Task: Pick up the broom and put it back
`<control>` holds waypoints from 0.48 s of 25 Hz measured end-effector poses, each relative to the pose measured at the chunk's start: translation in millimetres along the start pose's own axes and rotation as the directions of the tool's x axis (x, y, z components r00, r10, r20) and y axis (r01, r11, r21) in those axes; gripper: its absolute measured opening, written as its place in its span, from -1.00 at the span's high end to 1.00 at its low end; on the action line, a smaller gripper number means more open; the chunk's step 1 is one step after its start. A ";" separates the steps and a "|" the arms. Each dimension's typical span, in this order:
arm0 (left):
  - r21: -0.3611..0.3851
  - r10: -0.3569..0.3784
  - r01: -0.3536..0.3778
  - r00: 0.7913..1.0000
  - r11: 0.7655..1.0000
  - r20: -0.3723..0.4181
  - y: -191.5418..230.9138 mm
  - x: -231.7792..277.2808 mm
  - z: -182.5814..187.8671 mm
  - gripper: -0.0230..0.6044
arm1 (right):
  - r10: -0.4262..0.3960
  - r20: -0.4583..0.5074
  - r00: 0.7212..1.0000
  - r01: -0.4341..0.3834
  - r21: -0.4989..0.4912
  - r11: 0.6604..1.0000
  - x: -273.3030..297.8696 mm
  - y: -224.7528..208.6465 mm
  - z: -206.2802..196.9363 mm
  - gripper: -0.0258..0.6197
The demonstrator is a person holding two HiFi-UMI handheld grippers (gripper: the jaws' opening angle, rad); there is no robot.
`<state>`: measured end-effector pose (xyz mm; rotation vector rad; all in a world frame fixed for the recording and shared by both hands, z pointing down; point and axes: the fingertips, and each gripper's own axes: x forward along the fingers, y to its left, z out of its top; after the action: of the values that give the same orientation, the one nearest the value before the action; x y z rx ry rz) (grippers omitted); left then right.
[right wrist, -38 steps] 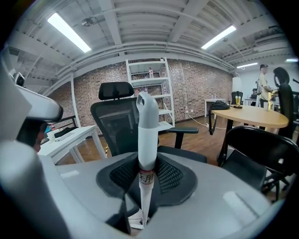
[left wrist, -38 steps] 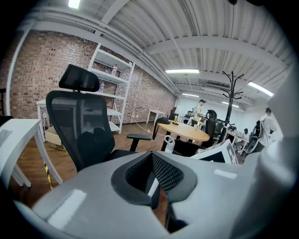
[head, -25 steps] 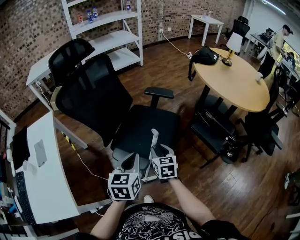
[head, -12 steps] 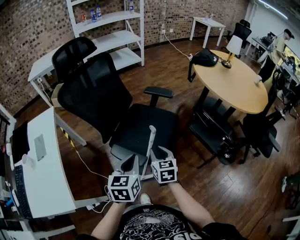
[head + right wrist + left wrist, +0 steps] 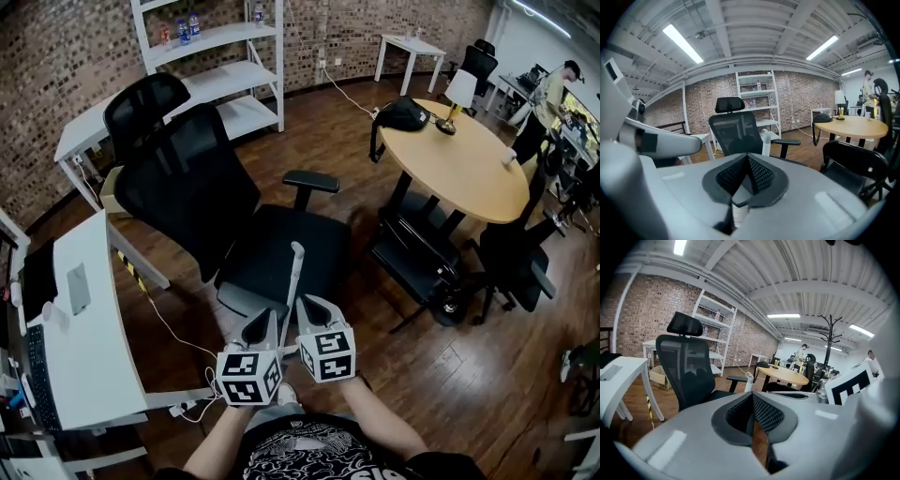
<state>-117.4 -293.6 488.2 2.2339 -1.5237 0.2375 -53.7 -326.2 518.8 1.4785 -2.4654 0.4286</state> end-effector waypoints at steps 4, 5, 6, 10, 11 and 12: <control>0.006 0.023 -0.023 0.999 1.000 0.025 -18.9 -19.8 -2.1 0.91 | 0.048 0.037 0.998 -0.048 -0.012 0.999 -30.4 12.6 7.8 0.92; 0.007 0.027 -0.028 0.999 1.000 0.028 -24.4 -25.0 -4.0 0.91 | 0.060 0.043 0.997 -0.059 -0.016 0.998 -38.7 15.4 8.7 0.92; 0.008 0.032 -0.032 0.999 0.999 0.031 -30.1 -30.0 -6.3 0.91 | 0.072 0.050 0.996 -0.071 -0.021 0.997 -47.2 18.1 9.7 0.92; 0.009 0.049 -0.050 0.998 0.999 0.043 -50.5 -49.5 -16.8 0.91 | 0.122 0.081 0.989 -0.119 -0.040 0.992 -79.9 28.5 12.0 0.92; 0.009 0.054 -0.055 0.997 0.998 0.046 -54.8 -54.2 -18.9 0.91 | 0.132 0.084 0.988 -0.129 -0.045 0.991 -87.5 31.2 11.7 0.92; 0.010 0.058 -0.058 0.997 0.998 0.049 -59.3 -59.0 -20.4 0.91 | 0.141 0.085 0.986 -0.137 -0.050 0.989 -95.1 33.7 11.5 0.92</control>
<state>-83.6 -216.5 469.9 2.2215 -1.6181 0.2113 -40.2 -237.6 470.9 1.3415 -2.6402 0.3382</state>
